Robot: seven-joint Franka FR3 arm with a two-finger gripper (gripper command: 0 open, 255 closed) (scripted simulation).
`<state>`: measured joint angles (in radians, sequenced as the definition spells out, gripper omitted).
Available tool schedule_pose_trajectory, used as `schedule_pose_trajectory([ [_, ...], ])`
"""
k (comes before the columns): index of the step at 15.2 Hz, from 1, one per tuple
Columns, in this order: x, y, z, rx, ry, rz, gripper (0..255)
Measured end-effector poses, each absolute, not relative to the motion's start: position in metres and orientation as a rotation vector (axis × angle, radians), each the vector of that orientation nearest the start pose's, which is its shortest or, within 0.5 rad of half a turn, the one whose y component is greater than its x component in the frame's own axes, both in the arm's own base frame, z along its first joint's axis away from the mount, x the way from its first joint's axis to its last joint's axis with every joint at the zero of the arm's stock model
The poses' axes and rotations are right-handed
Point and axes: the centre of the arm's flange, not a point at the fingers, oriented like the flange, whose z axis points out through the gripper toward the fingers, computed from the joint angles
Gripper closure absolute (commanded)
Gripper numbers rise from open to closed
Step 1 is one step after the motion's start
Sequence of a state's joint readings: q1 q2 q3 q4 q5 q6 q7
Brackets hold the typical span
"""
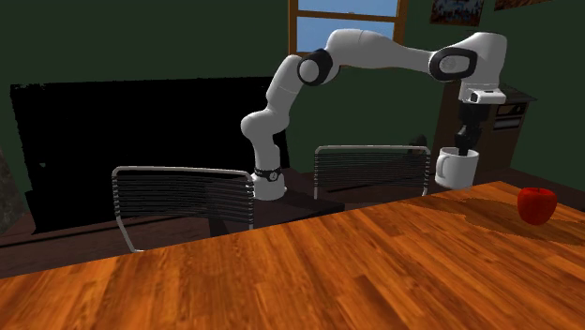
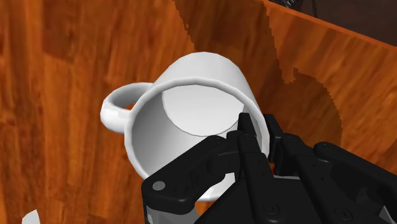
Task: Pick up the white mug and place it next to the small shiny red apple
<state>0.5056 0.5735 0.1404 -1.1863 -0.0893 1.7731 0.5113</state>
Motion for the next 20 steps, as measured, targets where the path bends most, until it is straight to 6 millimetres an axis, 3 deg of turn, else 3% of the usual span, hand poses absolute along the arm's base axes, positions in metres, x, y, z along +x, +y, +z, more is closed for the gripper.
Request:
schedule_pose_trajectory([
  [16,0.596,0.407,0.376,-3.135,-0.202,-0.035,255],
  [20,0.597,0.408,0.37,-3.134,-0.202,-0.035,255],
])
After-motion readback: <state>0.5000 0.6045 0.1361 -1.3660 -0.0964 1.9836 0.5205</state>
